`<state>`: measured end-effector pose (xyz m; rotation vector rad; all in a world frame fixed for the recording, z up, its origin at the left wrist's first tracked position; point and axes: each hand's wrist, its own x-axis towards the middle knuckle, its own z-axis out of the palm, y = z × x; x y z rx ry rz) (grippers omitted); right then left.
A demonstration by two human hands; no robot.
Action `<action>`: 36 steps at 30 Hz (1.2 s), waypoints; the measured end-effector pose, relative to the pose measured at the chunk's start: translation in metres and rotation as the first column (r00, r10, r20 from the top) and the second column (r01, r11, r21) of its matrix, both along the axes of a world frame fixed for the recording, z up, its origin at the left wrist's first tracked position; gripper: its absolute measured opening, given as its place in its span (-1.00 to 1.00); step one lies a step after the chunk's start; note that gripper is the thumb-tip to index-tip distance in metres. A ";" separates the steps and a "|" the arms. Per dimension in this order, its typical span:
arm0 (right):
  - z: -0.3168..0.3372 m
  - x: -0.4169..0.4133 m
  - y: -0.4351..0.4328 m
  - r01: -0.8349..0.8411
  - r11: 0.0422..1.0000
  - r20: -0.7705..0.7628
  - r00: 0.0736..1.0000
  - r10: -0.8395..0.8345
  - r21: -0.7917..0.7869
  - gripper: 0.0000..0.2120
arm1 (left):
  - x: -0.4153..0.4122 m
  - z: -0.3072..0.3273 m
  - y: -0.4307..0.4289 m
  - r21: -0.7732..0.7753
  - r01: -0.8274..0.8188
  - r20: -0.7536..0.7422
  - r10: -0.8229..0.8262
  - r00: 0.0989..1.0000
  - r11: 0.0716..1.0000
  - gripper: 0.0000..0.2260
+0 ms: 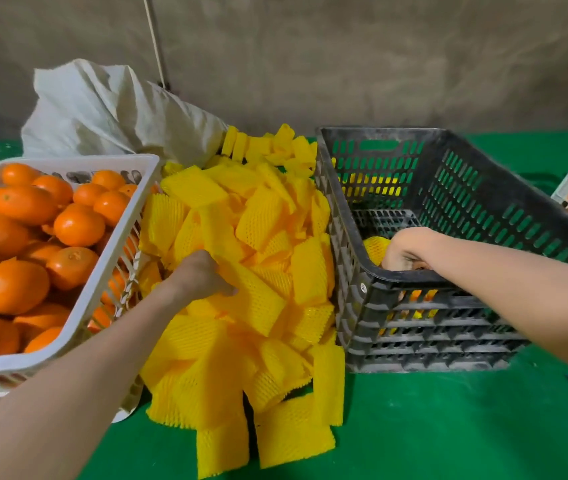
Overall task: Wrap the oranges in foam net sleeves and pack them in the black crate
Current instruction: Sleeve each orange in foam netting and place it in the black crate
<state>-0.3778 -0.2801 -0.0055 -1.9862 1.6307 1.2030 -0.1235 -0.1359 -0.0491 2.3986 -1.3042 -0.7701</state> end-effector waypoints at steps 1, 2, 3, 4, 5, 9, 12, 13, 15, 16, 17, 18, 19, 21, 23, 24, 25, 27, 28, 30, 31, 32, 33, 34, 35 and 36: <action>0.002 -0.001 -0.002 -0.067 0.995 -0.087 0.993 0.074 0.080 -0.56 | 0.000 0.001 0.003 -0.025 0.043 0.010 -0.043 0.999 0.999 -0.67; 0.004 0.001 -0.001 -0.124 0.984 -0.136 0.981 0.141 0.127 -0.57 | 0.000 0.002 0.006 -0.065 0.067 -0.007 -0.068 0.998 0.996 -0.74; 0.002 0.000 -0.004 -0.140 0.983 -0.098 0.984 0.152 0.120 -0.58 | 0.001 0.004 0.008 -0.117 0.075 -0.038 -0.080 0.996 0.990 -0.79; 0.000 -0.002 -0.005 -0.120 0.990 -0.027 0.992 0.122 0.068 -0.59 | 0.002 0.006 0.011 -0.174 0.069 -0.075 -0.083 0.994 0.982 -0.83; -0.001 -0.003 -0.005 -0.114 0.993 0.044 0.993 0.113 0.025 -0.57 | 0.004 0.009 0.013 -0.233 0.064 -0.105 -0.090 0.990 0.970 -0.86; 0.002 -0.005 -0.015 -0.088 0.919 0.343 0.911 0.230 -0.384 -0.84 | 0.008 0.028 0.020 -0.376 0.036 -0.289 -0.154 0.945 0.926 -0.84; 0.017 0.004 -0.014 0.322 0.608 0.646 0.624 0.439 -0.725 -0.80 | 0.010 0.039 0.026 -0.410 0.090 -0.347 -0.246 0.905 0.908 -0.84; 0.023 0.012 -0.005 0.411 0.537 0.675 0.502 0.541 -0.736 -0.82 | 0.011 0.041 0.028 -0.422 0.111 -0.364 -0.280 0.888 0.900 -0.85; 0.035 0.036 0.020 0.405 0.572 0.696 0.314 0.646 -0.713 -0.86 | 0.012 0.044 0.033 -0.446 0.151 -0.393 -0.345 0.853 0.882 -0.86; 0.039 0.049 0.035 0.318 0.649 0.721 0.247 0.648 -0.691 -0.85 | 0.012 0.045 0.034 -0.455 0.167 -0.408 -0.372 0.834 0.875 -0.85; 0.042 0.063 0.050 0.190 0.740 0.763 0.194 0.616 -0.646 -0.81 | 0.013 0.047 0.036 -0.467 0.178 -0.424 -0.396 0.814 0.866 -0.84; 0.042 0.076 0.064 0.050 0.827 0.824 0.147 0.548 -0.559 -0.76 | 0.013 0.048 0.038 -0.483 0.183 -0.439 -0.418 0.796 0.856 -0.83; 0.042 0.087 0.078 -0.072 0.894 0.887 0.112 0.448 -0.442 -0.69 | 0.014 0.049 0.041 -0.500 0.182 -0.451 -0.434 0.780 0.847 -0.81; 0.041 0.106 0.096 -0.210 0.951 0.967 0.071 0.244 -0.225 -0.58 | 0.018 0.050 0.046 -0.530 0.152 -0.489 -0.447 0.749 0.834 -0.79; 0.039 0.124 0.107 -0.233 0.967 0.994 0.028 0.109 -0.099 -0.60 | 0.023 0.051 0.055 -0.555 0.049 -0.580 -0.428 0.693 0.830 -0.78; 0.039 0.130 0.110 -0.212 0.976 0.998 0.007 0.057 -0.054 -0.65 | 0.026 0.051 0.060 -0.562 -0.024 -0.640 -0.416 0.646 0.827 -0.78; 0.039 0.137 0.114 -0.186 0.983 1.000 -0.008 -0.005 0.003 -0.71 | 0.030 0.052 0.063 -0.563 -0.106 -0.695 -0.400 0.598 0.820 -0.77; 0.037 0.152 0.118 -0.154 0.973 0.983 -0.035 -0.181 0.173 -0.81 | 0.043 0.055 0.072 -0.557 -0.275 -0.766 -0.356 0.535 0.784 -0.76; 0.036 0.161 0.121 -0.154 0.956 0.963 -0.060 -0.263 0.251 -0.83 | 0.052 0.057 0.076 -0.556 -0.345 -0.776 -0.323 0.542 0.756 -0.75; 0.035 0.182 0.129 -0.156 0.929 0.921 -0.151 -0.359 0.336 -0.86 | 0.067 0.058 0.085 -0.586 -0.427 -0.755 -0.272 0.597 0.689 -0.74; 0.034 0.194 0.134 -0.154 0.918 0.894 -0.217 -0.392 0.365 -0.86 | 0.073 0.057 0.092 -0.604 -0.449 -0.742 -0.258 0.619 0.658 -0.75; 0.034 0.207 0.140 -0.159 0.907 0.863 -0.281 -0.419 0.389 -0.86 | 0.079 0.055 0.100 -0.624 -0.466 -0.728 -0.249 0.639 0.627 -0.76; 0.034 0.218 0.146 -0.167 0.901 0.839 -0.329 -0.433 0.400 -0.85 | 0.085 0.054 0.106 -0.647 -0.475 -0.707 -0.238 0.666 0.596 -0.77; 0.033 0.228 0.150 -0.173 0.903 0.831 -0.354 -0.430 0.393 -0.84 | 0.091 0.054 0.111 -0.672 -0.471 -0.676 -0.213 0.706 0.571 -0.78; 0.031 0.237 0.155 -0.179 0.909 0.837 -0.354 -0.416 0.376 -0.82 | 0.101 0.052 0.115 -0.701 -0.435 -0.607 -0.153 0.780 0.565 -0.81; 0.030 0.245 0.159 -0.186 0.915 0.851 -0.338 -0.402 0.358 -0.81 | 0.115 0.051 0.119 -0.722 -0.334 -0.452 -0.048 0.891 0.606 -0.84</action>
